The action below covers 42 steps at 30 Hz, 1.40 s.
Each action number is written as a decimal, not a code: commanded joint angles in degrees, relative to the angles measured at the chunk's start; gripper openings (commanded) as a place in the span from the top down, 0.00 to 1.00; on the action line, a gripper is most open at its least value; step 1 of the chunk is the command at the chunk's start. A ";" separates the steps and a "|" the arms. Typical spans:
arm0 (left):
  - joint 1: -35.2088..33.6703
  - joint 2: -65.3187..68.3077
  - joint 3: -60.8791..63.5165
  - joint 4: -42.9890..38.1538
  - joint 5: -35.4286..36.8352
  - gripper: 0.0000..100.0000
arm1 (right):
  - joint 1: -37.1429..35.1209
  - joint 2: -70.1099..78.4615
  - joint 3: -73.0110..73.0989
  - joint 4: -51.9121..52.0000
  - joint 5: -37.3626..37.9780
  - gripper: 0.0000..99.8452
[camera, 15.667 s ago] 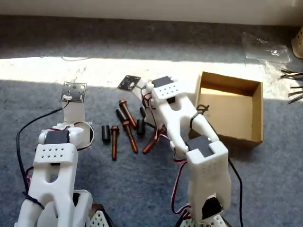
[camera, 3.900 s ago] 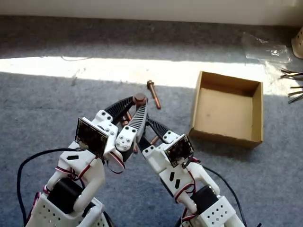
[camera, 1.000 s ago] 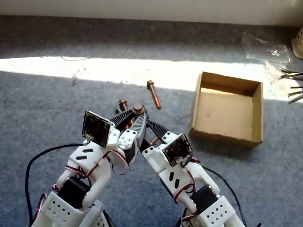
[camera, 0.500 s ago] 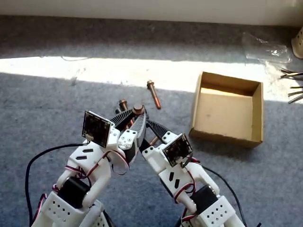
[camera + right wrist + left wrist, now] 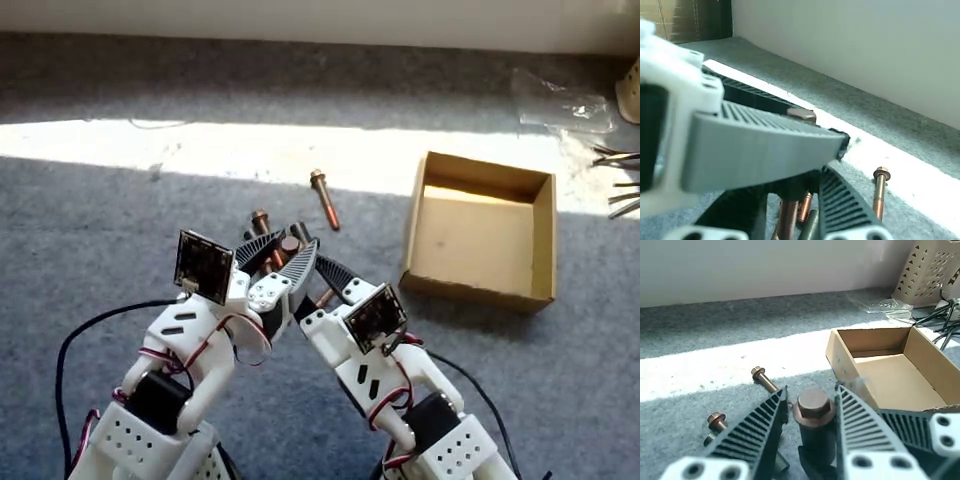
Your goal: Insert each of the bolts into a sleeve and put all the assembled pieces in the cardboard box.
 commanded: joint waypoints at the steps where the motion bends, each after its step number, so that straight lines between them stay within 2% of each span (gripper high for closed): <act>1: -1.01 -0.84 -0.84 -0.97 1.05 0.85 | -0.04 -0.92 7.16 -0.13 0.53 1.00; 7: -1.36 -0.84 -1.10 -0.97 0.88 0.85 | -0.04 -0.92 7.16 -0.13 0.53 1.00; 12: -1.36 -0.84 -1.19 -1.49 -6.33 0.85 | -0.04 -0.92 7.16 -0.13 0.53 1.00; 18: -1.19 -0.84 -1.19 -6.42 -6.33 0.84 | -0.04 -0.92 7.16 -0.13 0.53 1.00; 23: -1.10 -0.84 -1.10 -6.86 -6.24 0.78 | -0.04 -0.92 7.16 -0.13 0.53 1.00; 38: -1.54 -0.84 -3.30 -11.78 -6.24 0.78 | 0.04 -0.92 7.25 -0.13 0.53 1.00; 42: -5.23 -0.84 -6.46 -11.78 -6.24 0.78 | 0.04 -0.92 7.25 0.04 0.53 1.00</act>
